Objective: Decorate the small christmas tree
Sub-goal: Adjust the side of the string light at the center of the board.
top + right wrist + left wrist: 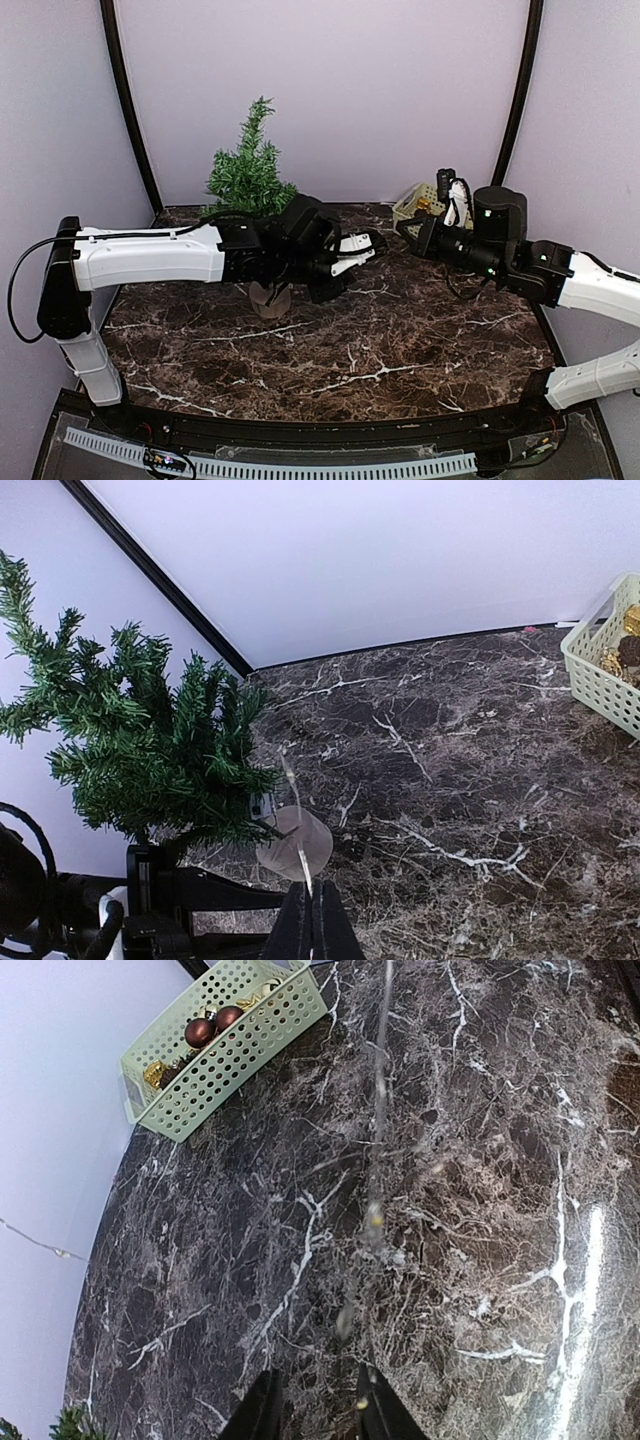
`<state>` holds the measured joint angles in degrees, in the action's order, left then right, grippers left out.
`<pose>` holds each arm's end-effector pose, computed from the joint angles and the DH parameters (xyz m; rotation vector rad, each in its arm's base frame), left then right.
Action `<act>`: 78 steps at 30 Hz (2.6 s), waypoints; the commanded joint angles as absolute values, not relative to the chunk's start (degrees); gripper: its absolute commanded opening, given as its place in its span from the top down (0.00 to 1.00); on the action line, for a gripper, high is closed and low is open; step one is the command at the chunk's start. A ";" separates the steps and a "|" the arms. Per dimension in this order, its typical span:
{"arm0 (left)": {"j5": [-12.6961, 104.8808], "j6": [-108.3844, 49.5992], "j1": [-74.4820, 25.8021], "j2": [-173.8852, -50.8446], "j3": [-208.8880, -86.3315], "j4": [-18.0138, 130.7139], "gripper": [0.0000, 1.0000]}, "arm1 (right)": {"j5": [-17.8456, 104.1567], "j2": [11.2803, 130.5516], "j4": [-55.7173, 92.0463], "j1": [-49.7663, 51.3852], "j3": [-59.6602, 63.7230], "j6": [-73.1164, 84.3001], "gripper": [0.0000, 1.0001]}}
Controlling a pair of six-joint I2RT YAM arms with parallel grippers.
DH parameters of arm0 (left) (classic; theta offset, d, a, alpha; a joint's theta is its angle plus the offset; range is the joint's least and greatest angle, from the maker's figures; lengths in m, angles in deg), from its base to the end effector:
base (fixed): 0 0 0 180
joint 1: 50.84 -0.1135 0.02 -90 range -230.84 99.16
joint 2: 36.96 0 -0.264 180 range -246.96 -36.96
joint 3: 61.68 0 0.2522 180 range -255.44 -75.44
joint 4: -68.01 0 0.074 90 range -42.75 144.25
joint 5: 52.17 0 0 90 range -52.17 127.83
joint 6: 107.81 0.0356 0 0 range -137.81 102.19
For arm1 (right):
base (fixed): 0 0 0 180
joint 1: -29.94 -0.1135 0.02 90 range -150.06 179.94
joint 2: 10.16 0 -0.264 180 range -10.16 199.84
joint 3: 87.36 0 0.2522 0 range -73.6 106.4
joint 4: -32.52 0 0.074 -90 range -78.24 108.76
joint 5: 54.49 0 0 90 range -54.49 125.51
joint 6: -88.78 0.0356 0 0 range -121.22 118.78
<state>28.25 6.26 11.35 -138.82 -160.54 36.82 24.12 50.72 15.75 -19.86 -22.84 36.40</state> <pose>0.1995 -0.3655 0.2974 1.4087 1.6441 -0.2027 0.1663 0.1859 0.3354 -0.0516 1.8895 0.8975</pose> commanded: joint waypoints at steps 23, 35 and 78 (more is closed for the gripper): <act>29.82 5.66 11.23 -134.22 -158.78 35.61 1.00 | 21.63 49.48 16.73 -19.79 -27.14 32.98 0.39; 34.34 0.80 10.10 -133.15 -159.15 33.49 1.00 | 25.82 44.74 45.12 -30.24 -51.09 31.48 0.21; 34.11 0.71 8.49 -132.11 -156.72 32.95 0.57 | 7.01 81.39 74.31 -34.05 -40.11 21.20 1.00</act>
<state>37.32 -0.75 8.80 -134.76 -157.52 33.54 5.60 84.92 74.68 -34.44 -38.27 21.52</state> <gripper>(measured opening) 0.389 0.007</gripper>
